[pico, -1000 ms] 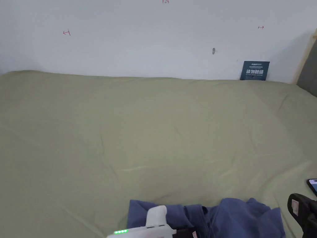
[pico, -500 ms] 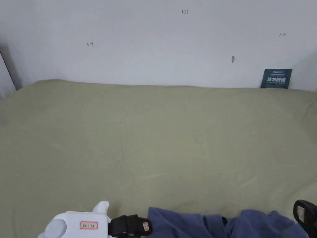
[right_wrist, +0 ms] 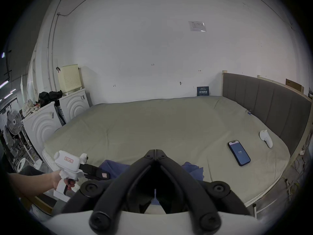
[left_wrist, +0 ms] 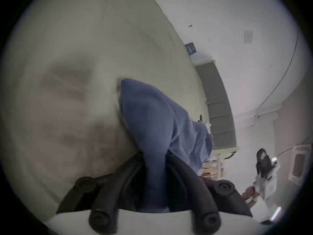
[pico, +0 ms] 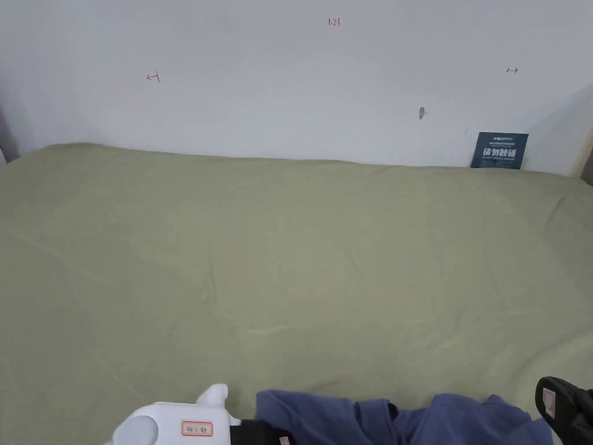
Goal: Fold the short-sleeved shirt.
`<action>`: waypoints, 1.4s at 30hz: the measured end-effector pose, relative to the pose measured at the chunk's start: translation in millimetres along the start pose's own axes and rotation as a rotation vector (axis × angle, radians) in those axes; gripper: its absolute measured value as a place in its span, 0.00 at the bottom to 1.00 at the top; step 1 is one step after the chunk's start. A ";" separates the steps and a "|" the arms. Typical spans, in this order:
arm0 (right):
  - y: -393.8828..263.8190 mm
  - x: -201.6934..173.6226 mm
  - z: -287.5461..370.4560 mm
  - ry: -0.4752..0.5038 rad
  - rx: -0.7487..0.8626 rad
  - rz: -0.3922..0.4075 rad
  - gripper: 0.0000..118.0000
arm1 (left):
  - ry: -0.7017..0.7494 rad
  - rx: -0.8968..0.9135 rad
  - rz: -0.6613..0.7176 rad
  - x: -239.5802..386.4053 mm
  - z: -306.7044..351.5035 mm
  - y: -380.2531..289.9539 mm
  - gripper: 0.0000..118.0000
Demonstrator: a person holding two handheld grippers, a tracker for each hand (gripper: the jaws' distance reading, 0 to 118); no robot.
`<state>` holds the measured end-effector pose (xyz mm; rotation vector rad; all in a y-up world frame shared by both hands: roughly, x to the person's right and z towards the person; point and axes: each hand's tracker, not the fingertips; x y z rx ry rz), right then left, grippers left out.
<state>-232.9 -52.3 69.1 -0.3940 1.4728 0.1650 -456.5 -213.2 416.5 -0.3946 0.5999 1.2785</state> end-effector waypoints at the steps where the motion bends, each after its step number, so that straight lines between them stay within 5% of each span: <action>1: 0.3 0.2 -0.1 -0.002 0.002 0.001 0.00 | 0.008 0.028 -0.025 -43.6 8.4 21.1 0.11; 8: 3.4 -1.4 -8.0 0.000 0.005 0.010 0.00 | 0.261 0.126 -0.068 -58.8 127.6 55.1 0.11; 13: 0.7 -2.8 -15.0 0.003 -0.005 0.015 0.00 | 0.507 0.186 -0.175 -9.9 161.2 30.5 0.11; 17: -0.9 -2.9 -16.5 -0.001 -0.023 0.020 0.00 | 0.310 0.164 -0.281 31.5 131.7 22.9 0.11; 26: -2.8 11.9 -2.3 -0.050 -0.017 0.011 0.00 | 0.121 -0.089 -0.429 105.0 -8.9 -5.2 0.13; 28: -5.0 16.3 -0.6 -0.063 -0.022 0.007 0.00 | 0.085 -0.129 -0.422 105.0 -33.0 -13.4 0.32; 29: -6.1 18.4 -0.4 -0.073 -0.025 0.001 0.00 | 0.062 -0.150 -0.397 96.5 -40.2 -14.3 0.54; 31: -7.9 22.6 -0.3 -0.082 -0.031 -0.013 0.00 | 0.002 -0.173 -0.357 87.6 -52.2 -18.9 0.66; 36: -9.9 22.6 0.7 -0.086 -0.040 -0.027 0.00 | -0.095 -0.021 -0.160 70.0 -30.2 -14.8 0.66; 40: -11.9 21.1 0.3 -0.071 -0.038 -0.020 0.00 | -0.136 0.107 -0.162 49.7 4.9 -10.4 0.60; 42: -12.0 18.5 0.2 -0.062 -0.031 -0.026 0.00 | -0.123 0.124 -0.137 36.8 5.7 -10.1 0.28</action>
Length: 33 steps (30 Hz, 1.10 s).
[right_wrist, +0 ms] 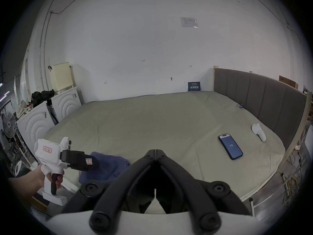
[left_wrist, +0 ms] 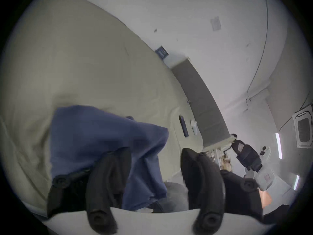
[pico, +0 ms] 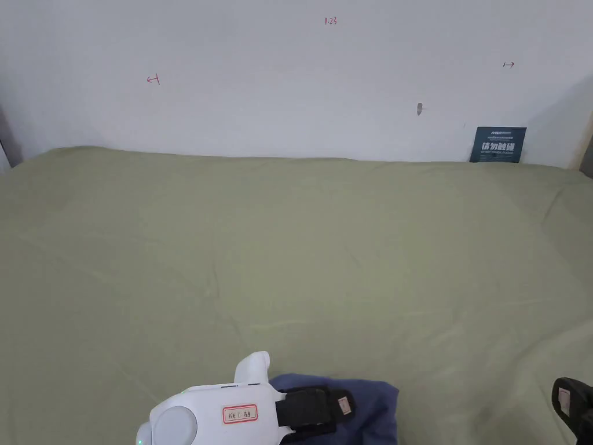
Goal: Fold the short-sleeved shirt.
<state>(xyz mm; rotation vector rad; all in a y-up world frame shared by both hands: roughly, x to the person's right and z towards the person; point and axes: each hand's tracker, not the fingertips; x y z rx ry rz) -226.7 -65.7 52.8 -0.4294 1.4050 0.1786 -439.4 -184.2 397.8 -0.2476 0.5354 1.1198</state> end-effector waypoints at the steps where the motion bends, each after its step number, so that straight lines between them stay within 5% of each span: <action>1: 0.0 -1.4 0.0 0.010 0.003 -0.001 0.00 | -0.006 -0.001 0.024 -5.1 -1.0 -2.8 0.05; 13: -0.4 -18.7 2.7 0.058 -0.003 0.020 0.00 | -0.045 -0.211 0.057 9.2 -95.9 -79.2 0.01; 18: 0.3 -23.9 -4.8 0.088 -0.014 0.026 0.00 | -0.055 -0.165 0.059 13.5 -62.4 -56.8 0.01; 21: -0.2 -28.0 -21.8 0.212 -0.025 -0.001 0.00 | -0.075 -0.054 -0.043 29.4 -0.5 -20.5 0.01; 25: -15.0 -36.3 -81.6 0.536 -0.162 -0.171 0.00 | 0.070 0.084 -0.119 5.3 75.2 21.4 0.01; 29: -57.2 -51.3 -161.5 0.870 -0.451 -0.517 0.00 | 0.093 0.114 -0.028 -30.3 113.6 25.3 0.01; 31: -77.5 -60.5 -189.0 0.913 -0.518 -0.547 0.00 | 0.124 0.087 -0.014 -44.3 113.7 21.1 0.01; 33: -96.6 -60.8 -213.5 0.846 -0.612 -0.548 0.00 | 0.148 0.038 0.026 -56.1 107.7 15.1 0.01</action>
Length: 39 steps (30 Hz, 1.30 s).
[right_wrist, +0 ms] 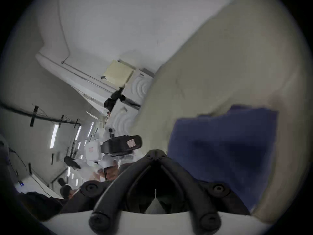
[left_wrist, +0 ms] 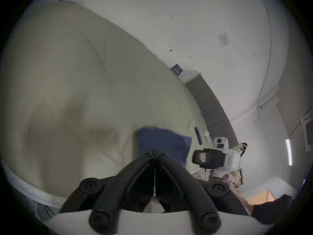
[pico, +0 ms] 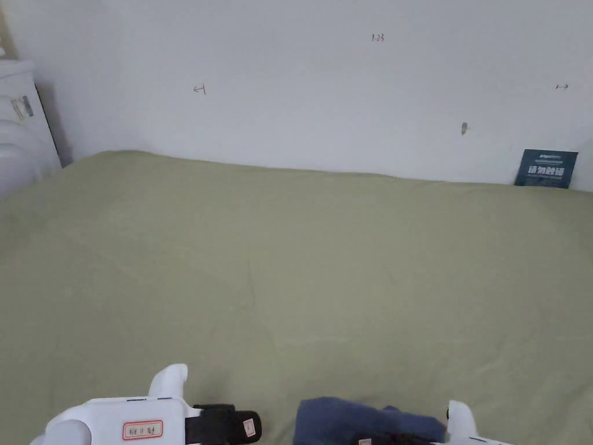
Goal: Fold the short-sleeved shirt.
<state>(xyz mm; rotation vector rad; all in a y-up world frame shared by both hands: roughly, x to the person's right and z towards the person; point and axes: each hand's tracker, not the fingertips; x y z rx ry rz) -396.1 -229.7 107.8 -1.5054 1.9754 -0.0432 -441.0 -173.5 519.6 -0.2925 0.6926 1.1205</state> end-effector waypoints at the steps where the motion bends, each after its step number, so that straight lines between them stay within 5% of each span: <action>1: 0.8 11.8 -3.5 -0.039 -0.027 -0.037 0.00 | -0.004 -0.016 0.007 -3.8 -4.3 -2.9 0.01; 3: -2.9 35.4 -0.1 -0.135 -0.070 -0.105 0.00 | -0.023 -0.043 0.037 -9.0 -13.0 -8.9 0.02; 5: -9.1 62.2 19.2 -0.018 -0.024 -0.210 0.00 | -0.072 -0.096 0.079 -13.6 -24.2 -10.3 0.11; 7: -13.7 72.1 35.3 -0.035 0.047 -0.244 0.00 | -0.105 -0.139 0.084 -14.5 -33.9 -9.7 0.15; 9: -16.8 77.0 41.0 -0.041 0.055 -0.231 0.00 | -0.161 -0.163 0.081 -14.5 -46.6 -8.6 0.63; 11: -21.5 69.6 39.4 -0.038 0.056 -0.215 0.00 | -0.187 -0.160 0.085 -15.5 -59.4 -3.5 0.83; 20: -16.0 63.3 36.1 -0.080 0.044 -0.149 0.00 | -0.208 -0.170 0.142 -9.5 -110.3 -10.0 0.79; 21: -16.1 63.0 36.0 -0.082 0.044 -0.150 0.00 | -0.201 -0.207 0.170 -7.3 -114.4 -10.8 0.71; 23: -17.2 60.3 36.5 -0.086 0.049 -0.138 0.00 | -0.083 -0.285 0.148 1.9 -116.3 -14.9 0.23; 28: -18.4 54.2 34.4 -0.104 0.059 -0.104 0.00 | -0.079 -0.267 0.088 7.9 -109.1 -9.6 0.22; 33: -16.7 40.0 37.0 -0.173 0.119 0.018 0.00 | -0.109 -0.252 0.061 11.2 -91.7 0.7 0.22; 37: -9.3 36.9 43.3 -0.287 0.193 0.057 0.00 | -0.077 -0.203 0.127 -38.6 -46.8 29.6 0.22; 39: -6.1 34.3 52.4 -0.239 0.255 0.042 0.00 | -0.022 -0.151 0.117 -75.8 -7.1 47.8 0.22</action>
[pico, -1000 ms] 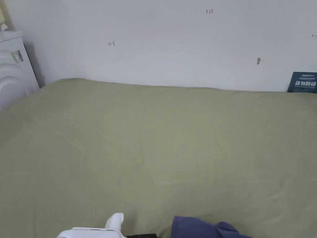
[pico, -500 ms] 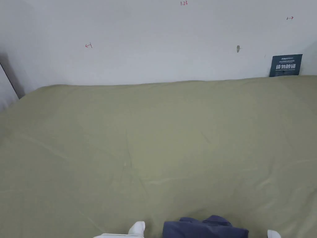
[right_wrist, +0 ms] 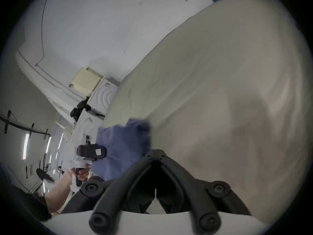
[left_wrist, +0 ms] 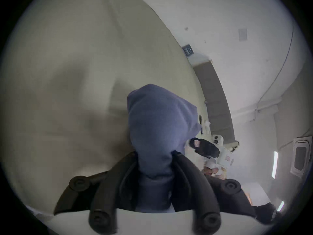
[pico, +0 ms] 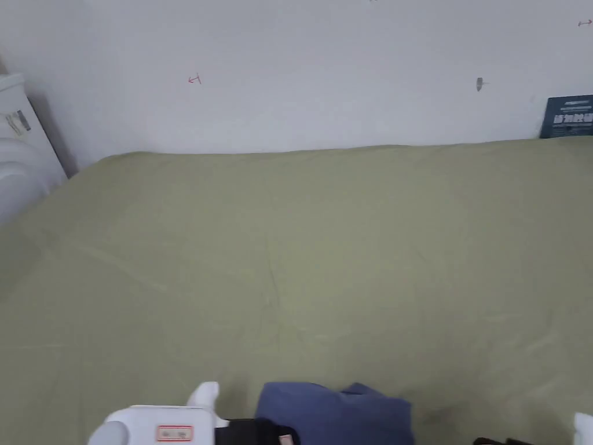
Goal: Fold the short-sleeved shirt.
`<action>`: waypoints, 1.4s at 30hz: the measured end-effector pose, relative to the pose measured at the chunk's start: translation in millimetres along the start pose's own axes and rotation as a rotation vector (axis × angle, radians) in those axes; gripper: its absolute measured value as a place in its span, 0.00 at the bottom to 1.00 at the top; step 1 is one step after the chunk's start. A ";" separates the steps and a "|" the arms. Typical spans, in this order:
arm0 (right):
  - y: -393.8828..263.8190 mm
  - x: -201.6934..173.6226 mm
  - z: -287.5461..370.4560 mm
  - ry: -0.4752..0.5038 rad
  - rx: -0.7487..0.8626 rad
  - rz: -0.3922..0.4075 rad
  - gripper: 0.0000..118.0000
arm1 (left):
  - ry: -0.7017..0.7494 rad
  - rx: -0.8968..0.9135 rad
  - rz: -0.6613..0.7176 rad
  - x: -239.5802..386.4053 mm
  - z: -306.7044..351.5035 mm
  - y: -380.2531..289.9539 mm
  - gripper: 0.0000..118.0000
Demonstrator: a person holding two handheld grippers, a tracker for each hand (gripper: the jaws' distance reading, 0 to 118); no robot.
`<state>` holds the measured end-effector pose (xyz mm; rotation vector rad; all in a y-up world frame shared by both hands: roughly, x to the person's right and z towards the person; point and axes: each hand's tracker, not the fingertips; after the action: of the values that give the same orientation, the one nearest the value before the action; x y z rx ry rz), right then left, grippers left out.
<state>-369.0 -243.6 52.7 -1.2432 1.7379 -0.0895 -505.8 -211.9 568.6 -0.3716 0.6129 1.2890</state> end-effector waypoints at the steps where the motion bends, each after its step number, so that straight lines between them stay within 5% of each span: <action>1: 1.7 -3.2 4.2 0.035 0.027 -0.001 0.00 | 0.016 0.013 0.006 -10.7 21.4 6.3 0.22; 11: 14.7 -63.6 2.5 0.072 0.051 0.106 0.00 | 0.365 0.153 -0.085 -93.8 232.3 100.2 0.22; 17: -4.8 -60.3 -9.9 -0.044 -0.017 0.113 0.00 | 0.608 0.095 0.018 -168.7 271.1 133.9 0.23; 18: -7.2 -57.5 -10.0 -0.051 -0.035 0.104 0.00 | 0.580 0.080 0.029 -183.9 268.4 133.1 0.26; 20: -7.8 -55.7 -7.2 -0.100 -0.055 0.106 0.00 | 0.633 0.092 0.064 -203.9 256.6 127.4 0.59; 21: -7.6 -56.7 -4.9 -0.103 -0.057 0.114 0.00 | 0.653 0.118 0.043 -208.2 254.2 123.3 0.59; 23: -4.7 -62.9 3.6 -0.103 -0.048 0.122 0.00 | 0.548 0.220 0.093 -207.8 271.8 112.1 0.59; 25: 1.7 -71.5 13.1 -0.081 -0.020 0.124 0.00 | 0.605 0.267 0.147 -191.5 281.1 110.3 0.58; 30: 26.7 -108.0 45.4 0.015 0.071 0.227 0.00 | 0.759 0.431 -0.066 -73.6 307.3 78.5 0.57; 34: 42.9 -153.9 75.6 -0.076 0.154 0.449 0.00 | 0.723 0.634 -0.343 45.4 279.8 35.2 0.36; 37: 46.2 -179.4 95.9 -0.191 0.282 0.598 0.00 | 0.637 0.722 -0.520 107.4 230.0 -3.2 0.31; 40: 40.8 -188.7 108.6 -0.350 0.431 0.690 0.00 | 0.707 0.912 -0.573 172.9 151.0 -59.1 0.00; 42: 28.9 -190.5 111.7 -0.521 0.522 0.744 0.00 | 0.674 0.960 -0.603 198.3 111.4 -91.1 0.00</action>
<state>-304.8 -35.8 100.7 -0.1710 1.4719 0.1937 -363.6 -16.5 527.6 -0.1449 1.4651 0.1738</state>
